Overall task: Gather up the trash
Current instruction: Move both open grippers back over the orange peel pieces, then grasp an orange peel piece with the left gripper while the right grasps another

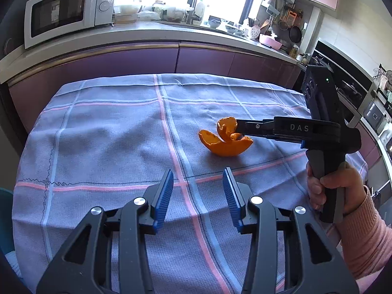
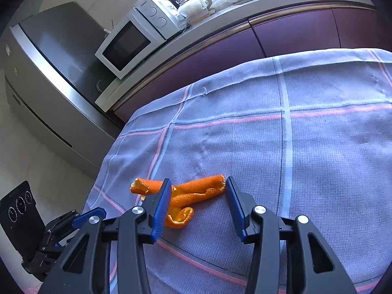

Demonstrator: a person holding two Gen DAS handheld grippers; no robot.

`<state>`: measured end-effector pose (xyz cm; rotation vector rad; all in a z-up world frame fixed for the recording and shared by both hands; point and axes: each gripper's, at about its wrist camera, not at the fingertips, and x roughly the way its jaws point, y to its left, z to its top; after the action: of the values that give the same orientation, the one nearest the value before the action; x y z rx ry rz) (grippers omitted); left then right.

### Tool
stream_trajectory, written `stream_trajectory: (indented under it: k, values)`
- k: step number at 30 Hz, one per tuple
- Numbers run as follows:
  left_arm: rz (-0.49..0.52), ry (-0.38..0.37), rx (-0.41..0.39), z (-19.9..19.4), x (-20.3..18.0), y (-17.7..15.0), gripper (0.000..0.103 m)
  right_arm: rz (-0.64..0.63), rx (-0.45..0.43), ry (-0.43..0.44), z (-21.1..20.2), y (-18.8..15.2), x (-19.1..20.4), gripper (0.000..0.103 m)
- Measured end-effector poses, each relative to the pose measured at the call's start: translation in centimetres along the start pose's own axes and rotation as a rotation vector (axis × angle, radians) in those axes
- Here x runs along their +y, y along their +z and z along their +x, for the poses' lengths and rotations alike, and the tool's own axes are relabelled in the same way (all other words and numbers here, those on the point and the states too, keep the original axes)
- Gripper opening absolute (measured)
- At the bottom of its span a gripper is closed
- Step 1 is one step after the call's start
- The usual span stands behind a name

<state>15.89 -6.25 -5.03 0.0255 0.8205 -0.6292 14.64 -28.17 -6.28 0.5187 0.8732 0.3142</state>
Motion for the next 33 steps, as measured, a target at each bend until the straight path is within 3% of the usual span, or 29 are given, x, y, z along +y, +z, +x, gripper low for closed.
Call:
stream_trajectory:
  k: [6, 15, 21, 23, 31, 33]
  values:
    - [-0.001, -0.021, 0.035, 1.8, -0.6, 0.5, 0.044, -0.010, 0.030, 0.035, -0.2, -0.7, 0.2, 0.022]
    - [-0.035, -0.057, 0.089, 5.2, -1.1, 2.0, 0.045, -0.052, 0.022, 0.044, -1.2, -1.2, 1.0, 0.023]
    - [-0.063, -0.073, 0.118, 7.1, -1.0, 3.1, 0.045, -0.037, 0.015, 0.039, -0.8, -0.6, 0.6, 0.038]
    - [-0.067, -0.083, 0.122, 7.6, -1.0, 3.4, 0.045, -0.032, 0.024, 0.042, -0.4, -0.3, 0.5, 0.038]
    - [-0.064, -0.085, 0.121, 8.2, -1.6, 3.6, 0.030, -0.069, 0.052, 0.043, 0.8, 0.0, 1.4, 0.037]
    - [-0.067, -0.086, 0.116, 8.0, -1.7, 3.5, 0.025, -0.079, 0.061, 0.042, 1.0, 0.0, 1.6, 0.025]
